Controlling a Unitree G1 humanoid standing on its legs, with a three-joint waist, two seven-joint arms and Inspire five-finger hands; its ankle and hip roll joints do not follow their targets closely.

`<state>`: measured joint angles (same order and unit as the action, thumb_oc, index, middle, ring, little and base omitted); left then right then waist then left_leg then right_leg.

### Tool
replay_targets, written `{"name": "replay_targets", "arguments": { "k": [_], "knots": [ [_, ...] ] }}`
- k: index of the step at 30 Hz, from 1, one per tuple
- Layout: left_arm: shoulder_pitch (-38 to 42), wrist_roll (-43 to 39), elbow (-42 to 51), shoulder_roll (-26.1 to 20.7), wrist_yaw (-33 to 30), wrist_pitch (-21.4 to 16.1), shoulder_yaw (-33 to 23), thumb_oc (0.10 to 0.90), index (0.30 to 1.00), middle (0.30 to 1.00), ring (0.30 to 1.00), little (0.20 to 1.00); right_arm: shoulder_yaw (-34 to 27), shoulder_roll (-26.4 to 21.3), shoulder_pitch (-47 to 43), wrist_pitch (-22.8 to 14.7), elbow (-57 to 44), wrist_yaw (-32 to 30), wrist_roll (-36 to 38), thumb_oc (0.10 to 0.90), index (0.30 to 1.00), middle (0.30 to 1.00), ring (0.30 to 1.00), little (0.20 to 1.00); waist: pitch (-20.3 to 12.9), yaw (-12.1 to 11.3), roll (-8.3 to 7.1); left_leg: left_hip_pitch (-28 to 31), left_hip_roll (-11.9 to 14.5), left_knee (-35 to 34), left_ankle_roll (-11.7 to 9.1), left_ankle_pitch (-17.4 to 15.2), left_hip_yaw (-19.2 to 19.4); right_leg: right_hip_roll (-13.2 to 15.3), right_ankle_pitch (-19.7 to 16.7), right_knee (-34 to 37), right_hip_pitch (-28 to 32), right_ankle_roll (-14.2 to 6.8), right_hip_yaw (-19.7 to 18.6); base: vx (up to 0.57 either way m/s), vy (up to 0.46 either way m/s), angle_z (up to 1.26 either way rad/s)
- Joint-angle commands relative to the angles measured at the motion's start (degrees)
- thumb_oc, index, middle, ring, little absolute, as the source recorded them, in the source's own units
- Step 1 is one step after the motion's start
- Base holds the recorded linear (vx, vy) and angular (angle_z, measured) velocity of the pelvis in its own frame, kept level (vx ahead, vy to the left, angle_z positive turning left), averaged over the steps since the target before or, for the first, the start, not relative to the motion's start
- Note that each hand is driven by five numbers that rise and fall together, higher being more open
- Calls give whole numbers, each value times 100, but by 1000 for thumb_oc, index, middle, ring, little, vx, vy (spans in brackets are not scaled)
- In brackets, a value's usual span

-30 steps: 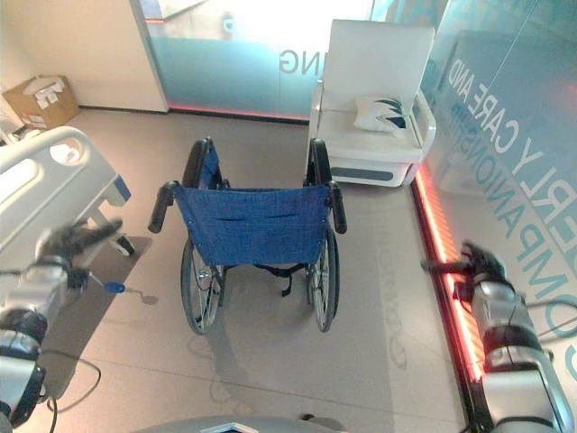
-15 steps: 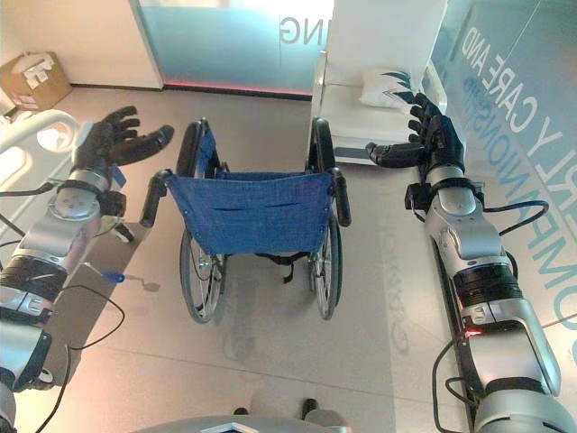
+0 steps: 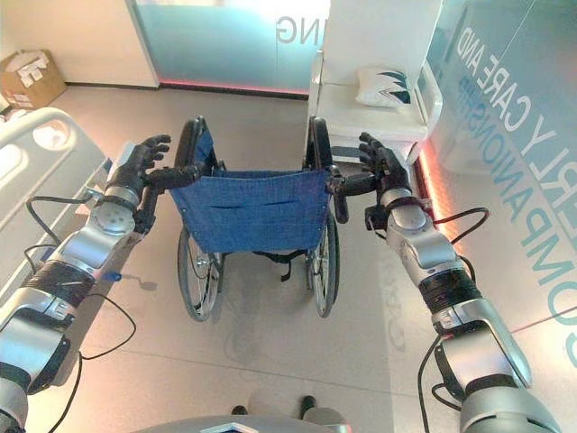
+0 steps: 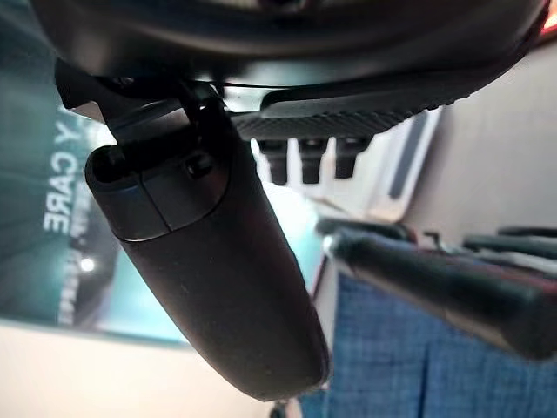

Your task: Push the wheelchair next to the bed

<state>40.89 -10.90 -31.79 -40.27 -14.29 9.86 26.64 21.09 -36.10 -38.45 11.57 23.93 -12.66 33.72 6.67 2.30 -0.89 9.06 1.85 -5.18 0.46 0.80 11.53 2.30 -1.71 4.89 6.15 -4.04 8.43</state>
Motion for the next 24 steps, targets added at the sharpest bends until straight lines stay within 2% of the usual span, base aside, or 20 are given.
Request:
{"name": "replay_targets", "arguments": {
  "k": [1,15,24],
  "knots": [
    [663,323,-162,11,-489,-233,3,800,900,900,900,900,-22,13,-546,-617,-227,-281,-311,800,900,900,900,900,-464,-15,10,-127,-337,56,-12,-351,176,159,146,-274,-37,-259,370,0,0,0],
    [486,287,-259,284,-572,-197,42,800,900,900,900,900,245,265,-606,-35,298,-662,-691,800,900,900,900,900,-421,-89,22,-145,-375,72,-15,-346,143,193,146,-312,-47,-276,431,0,0,0],
    [449,238,-247,382,-586,-250,97,800,900,900,900,900,145,520,-569,-167,706,-1613,-647,800,900,900,900,900,-375,-124,77,-165,-403,83,-3,-341,104,193,149,-338,-65,-264,403,0,0,0]
  ]
}}
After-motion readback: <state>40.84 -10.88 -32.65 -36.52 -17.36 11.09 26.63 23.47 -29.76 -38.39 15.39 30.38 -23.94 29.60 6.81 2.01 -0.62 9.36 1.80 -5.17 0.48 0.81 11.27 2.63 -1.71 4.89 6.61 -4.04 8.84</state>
